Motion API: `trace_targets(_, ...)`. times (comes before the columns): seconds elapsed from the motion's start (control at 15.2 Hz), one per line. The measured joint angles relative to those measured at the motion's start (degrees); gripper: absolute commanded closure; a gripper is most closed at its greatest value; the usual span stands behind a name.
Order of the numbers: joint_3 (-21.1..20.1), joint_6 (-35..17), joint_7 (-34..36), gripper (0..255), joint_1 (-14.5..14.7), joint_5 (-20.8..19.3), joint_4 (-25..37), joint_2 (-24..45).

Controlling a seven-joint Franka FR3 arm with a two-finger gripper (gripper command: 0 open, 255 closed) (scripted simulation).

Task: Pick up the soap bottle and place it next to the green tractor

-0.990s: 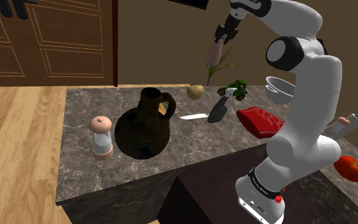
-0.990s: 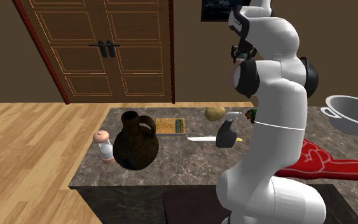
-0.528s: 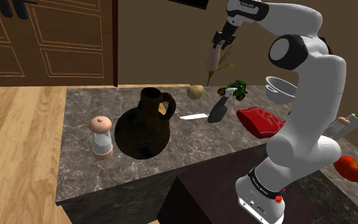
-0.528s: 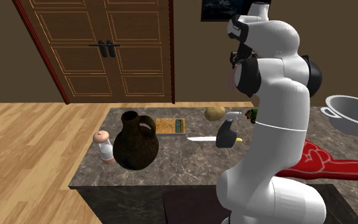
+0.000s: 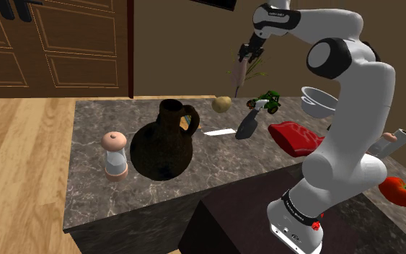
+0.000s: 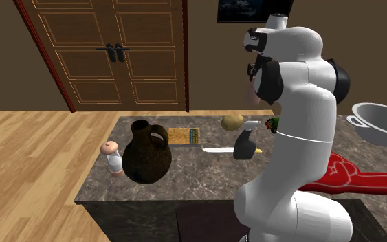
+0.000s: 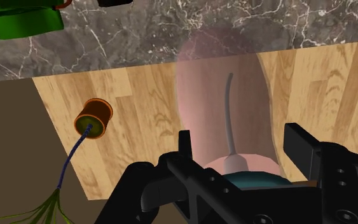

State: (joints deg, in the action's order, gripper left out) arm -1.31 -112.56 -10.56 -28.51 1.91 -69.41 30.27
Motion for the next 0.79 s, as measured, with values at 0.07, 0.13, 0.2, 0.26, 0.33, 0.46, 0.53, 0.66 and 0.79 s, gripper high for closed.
trace_targets(0.07, -0.01, -0.88, 0.0, 255, 0.02, 0.0, -1.01, -0.13)
trace_targets(0.13, 0.0, -1.65, -0.11, 255, -0.04, 0.04, -1.73, -0.08)
trace_targets(0.2, 0.01, -2.34, -0.2, 255, -0.1, 0.07, -2.5, -0.16)
trace_targets(0.26, 0.0, -3.15, -0.17, 255, -0.06, 0.07, -3.39, -0.24)
trace_targets(0.33, -0.01, -3.76, -0.14, 255, -0.01, 0.06, -3.91, -0.15)
trace_targets(0.46, -0.01, -5.09, -0.22, 255, -0.03, 0.07, -4.77, 0.31)
trace_targets(0.53, 0.0, -5.93, -0.28, 255, -0.06, 0.09, -5.64, 0.3)
trace_targets(0.66, -0.01, -7.58, -0.32, 255, -0.05, 0.12, -7.17, 0.43)
trace_targets(0.79, -0.02, -9.01, -0.37, 255, -0.04, 0.14, -8.44, 0.58)
